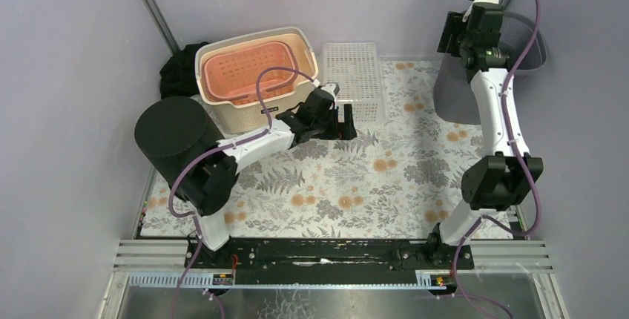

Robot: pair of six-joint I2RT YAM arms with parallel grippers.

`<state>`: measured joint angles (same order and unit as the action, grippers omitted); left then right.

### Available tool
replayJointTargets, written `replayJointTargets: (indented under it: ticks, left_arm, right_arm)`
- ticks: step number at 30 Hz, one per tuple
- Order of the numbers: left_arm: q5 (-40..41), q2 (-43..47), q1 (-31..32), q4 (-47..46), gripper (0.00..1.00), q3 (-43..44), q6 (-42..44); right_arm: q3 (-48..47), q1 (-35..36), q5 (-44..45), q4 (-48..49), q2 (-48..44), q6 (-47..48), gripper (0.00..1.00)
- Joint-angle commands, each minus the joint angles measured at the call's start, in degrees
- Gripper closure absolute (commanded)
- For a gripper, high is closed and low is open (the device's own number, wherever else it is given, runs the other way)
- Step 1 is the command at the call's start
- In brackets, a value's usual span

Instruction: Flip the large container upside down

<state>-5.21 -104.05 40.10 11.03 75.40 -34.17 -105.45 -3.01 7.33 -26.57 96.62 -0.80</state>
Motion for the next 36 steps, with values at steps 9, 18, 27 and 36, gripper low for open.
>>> replayJointTargets:
  ticks: [9,18,27,36]
  left_arm:
    - [1.17,6.24,0.2,-1.16,0.0,-2.43,-0.27]
    - [3.05,11.94,0.16,0.53,0.0,-5.84,-0.71]
    - [5.38,24.45,0.16,2.47,0.0,-12.8,-2.58]
    - [6.68,38.79,0.15,6.06,0.0,-18.78,-3.97]
  right_arm:
    - [-5.25,-0.33,4.85,-2.91,10.12,1.91,0.43]
    - [-7.56,-0.26,1.28,-7.87,7.95,-2.09,0.99]
    - [-4.46,0.07,-11.38,-12.49,-7.19,-10.42,1.0]
    - [0.07,0.1,-21.5,-20.03,-26.68,-15.86,1.0]
